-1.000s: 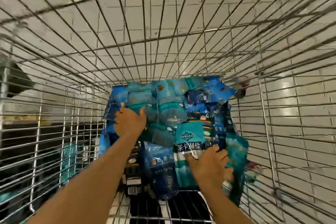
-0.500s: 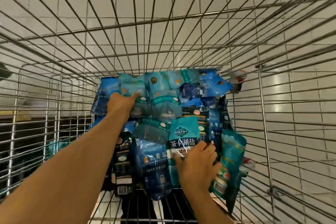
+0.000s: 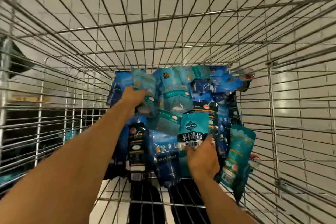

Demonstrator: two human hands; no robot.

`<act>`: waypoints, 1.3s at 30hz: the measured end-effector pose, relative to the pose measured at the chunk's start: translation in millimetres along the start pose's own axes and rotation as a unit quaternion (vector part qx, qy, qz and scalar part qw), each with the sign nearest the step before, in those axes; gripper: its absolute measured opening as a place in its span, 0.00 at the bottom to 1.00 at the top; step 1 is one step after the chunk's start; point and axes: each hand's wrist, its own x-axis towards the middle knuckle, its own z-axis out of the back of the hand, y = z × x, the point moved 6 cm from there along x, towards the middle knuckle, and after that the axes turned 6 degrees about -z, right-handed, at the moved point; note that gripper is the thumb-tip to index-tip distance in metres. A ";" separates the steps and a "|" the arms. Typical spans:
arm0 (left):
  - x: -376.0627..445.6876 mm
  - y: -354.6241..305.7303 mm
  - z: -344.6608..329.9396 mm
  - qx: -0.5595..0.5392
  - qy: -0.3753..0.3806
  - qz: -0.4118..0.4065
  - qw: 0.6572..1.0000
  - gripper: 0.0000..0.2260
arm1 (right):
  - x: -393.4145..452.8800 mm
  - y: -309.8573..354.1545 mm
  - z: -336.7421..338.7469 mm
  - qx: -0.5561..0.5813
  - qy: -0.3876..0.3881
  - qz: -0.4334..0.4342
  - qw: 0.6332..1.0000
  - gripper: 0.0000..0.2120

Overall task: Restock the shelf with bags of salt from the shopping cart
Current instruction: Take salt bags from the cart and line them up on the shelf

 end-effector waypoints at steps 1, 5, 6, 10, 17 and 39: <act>-10.4 2.2 5.1 -0.004 0.008 -0.004 1.000 0.06 | -3.3 -0.5 -0.5 0.014 0.008 0.001 1.000 0.26; -53.2 17.6 24.9 0.012 0.032 0.015 0.999 0.14 | -1.4 -16.0 -2.4 0.150 0.095 -0.043 0.983 0.29; -64.2 17.8 30.7 0.013 0.031 0.009 0.999 0.12 | -3.1 -19.9 1.9 0.181 0.129 -0.044 0.974 0.30; -119.2 4.2 52.5 -0.026 0.045 -0.012 0.999 0.11 | -21.8 -25.9 44.5 0.254 0.201 -0.012 0.946 0.40; -259.0 -76.3 110.3 -0.167 0.064 -0.077 0.981 0.28 | -124.8 13.3 171.1 0.351 0.244 0.141 0.893 0.47; -707.1 -128.6 422.0 -0.404 -0.228 -0.438 0.770 0.20 | -586.2 142.4 315.2 0.300 0.572 0.532 0.547 0.44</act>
